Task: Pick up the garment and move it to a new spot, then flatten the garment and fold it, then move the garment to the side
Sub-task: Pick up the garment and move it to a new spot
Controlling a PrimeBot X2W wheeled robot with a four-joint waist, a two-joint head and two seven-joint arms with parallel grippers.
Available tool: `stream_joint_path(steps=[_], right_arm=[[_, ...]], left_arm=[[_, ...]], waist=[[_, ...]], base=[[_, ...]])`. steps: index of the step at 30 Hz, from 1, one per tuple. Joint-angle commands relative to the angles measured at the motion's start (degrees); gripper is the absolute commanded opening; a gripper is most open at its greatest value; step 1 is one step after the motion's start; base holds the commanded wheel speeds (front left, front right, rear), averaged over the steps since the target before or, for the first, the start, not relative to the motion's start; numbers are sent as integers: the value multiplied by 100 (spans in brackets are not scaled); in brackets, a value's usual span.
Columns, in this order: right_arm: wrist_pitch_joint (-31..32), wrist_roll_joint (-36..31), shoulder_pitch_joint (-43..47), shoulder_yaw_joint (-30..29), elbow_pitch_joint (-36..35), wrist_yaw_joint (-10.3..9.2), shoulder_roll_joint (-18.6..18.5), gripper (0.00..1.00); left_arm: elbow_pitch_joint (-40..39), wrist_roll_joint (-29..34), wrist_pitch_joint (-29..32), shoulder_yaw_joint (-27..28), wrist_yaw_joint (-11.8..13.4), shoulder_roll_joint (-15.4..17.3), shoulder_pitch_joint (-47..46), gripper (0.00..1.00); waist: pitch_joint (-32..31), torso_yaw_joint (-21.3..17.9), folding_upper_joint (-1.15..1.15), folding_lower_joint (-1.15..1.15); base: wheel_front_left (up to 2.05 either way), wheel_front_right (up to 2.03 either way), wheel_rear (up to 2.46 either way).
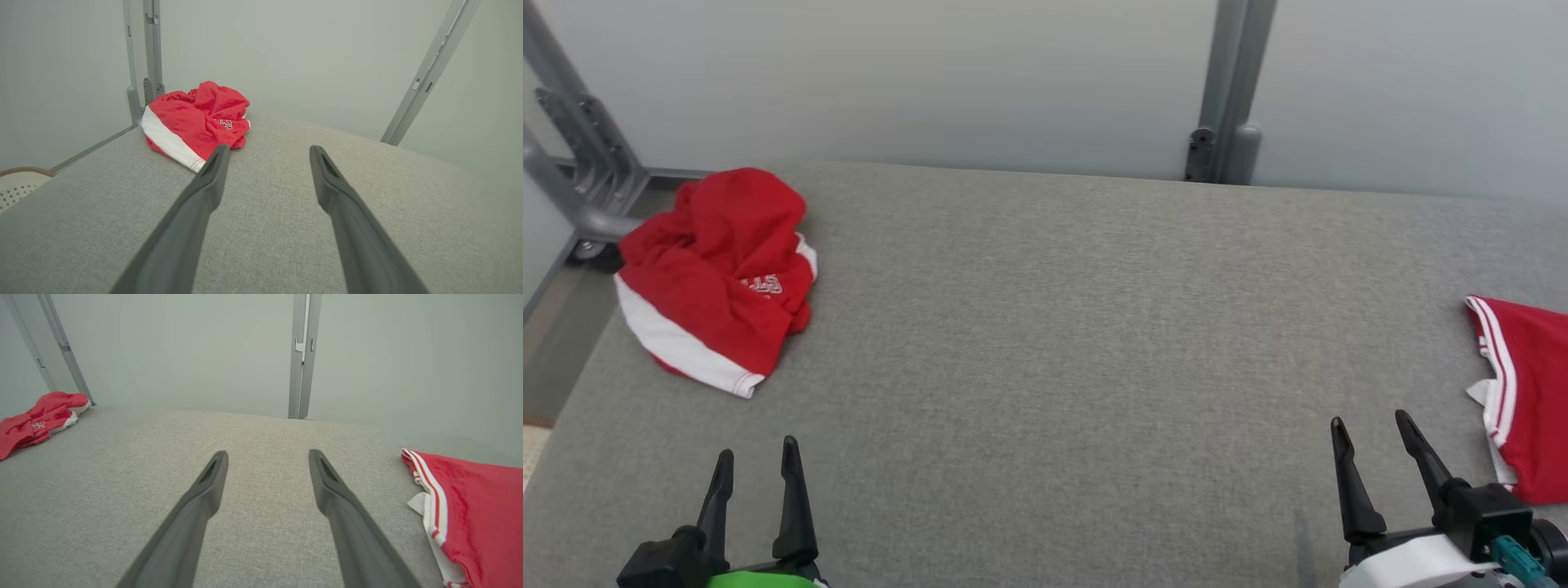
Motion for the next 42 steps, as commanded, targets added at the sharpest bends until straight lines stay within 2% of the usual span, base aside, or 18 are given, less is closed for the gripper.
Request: stream_joint_path(steps=[1,4,7,12,17,21,25,30,35,39,42], right_arm=[[-17,44,-102,38,-17,-5,-22,100],[-16,36,-234,163,5,-4,-67,100],[-17,42,-364,279,58,-5,-156,100],[-17,-1,-667,410,6,-4,-305,100],[-17,-69,-1130,407,-99,-4,-533,100],[-16,-106,-1610,432,-193,-4,-724,100],[-16,-181,-2080,424,-244,-4,-870,100],[-16,-201,-2572,573,-307,-4,-1037,100],[-17,-206,-2820,711,-440,-4,-1084,100],[-17,-171,-2848,685,-560,-4,-1123,100],[-16,-151,-2821,661,-611,-4,-1118,100]], left_arm=[[9,-54,0,29,35,16,30,100],[-16,-126,0,78,79,14,95,100],[-73,-216,0,119,98,14,102,100],[-207,-432,-1,119,66,12,-211,100],[16,-740,-1,145,-98,13,-915,100],[598,-1324,134,266,-218,55,-1903,100],[1193,-1655,898,217,-276,536,-2928,100],[2009,-1852,1576,263,-284,1078,-4223,100],[3048,-2058,1995,415,-164,1383,-5268,100],[3920,-2083,2157,529,151,1492,-5754,100],[4515,-1963,2393,400,261,1565,-5910,100]], waist=[[76,914,0,0],[118,1184,0,0],[247,1268,0,0],[827,1085,0,0],[1778,794,0,0],[2642,524,0,0],[3307,284,0,0],[3815,4,0,0],[4066,-247,0,0],[4122,-370,0,0],[4082,-413,0,0]], base=[[0,0,0],[0,0,0],[0,0,0],[0,0,0],[0,0,0],[0,0,0],[0,0,0],[0,0,0],[0,0,0],[0,0,0],[0,0,0]])
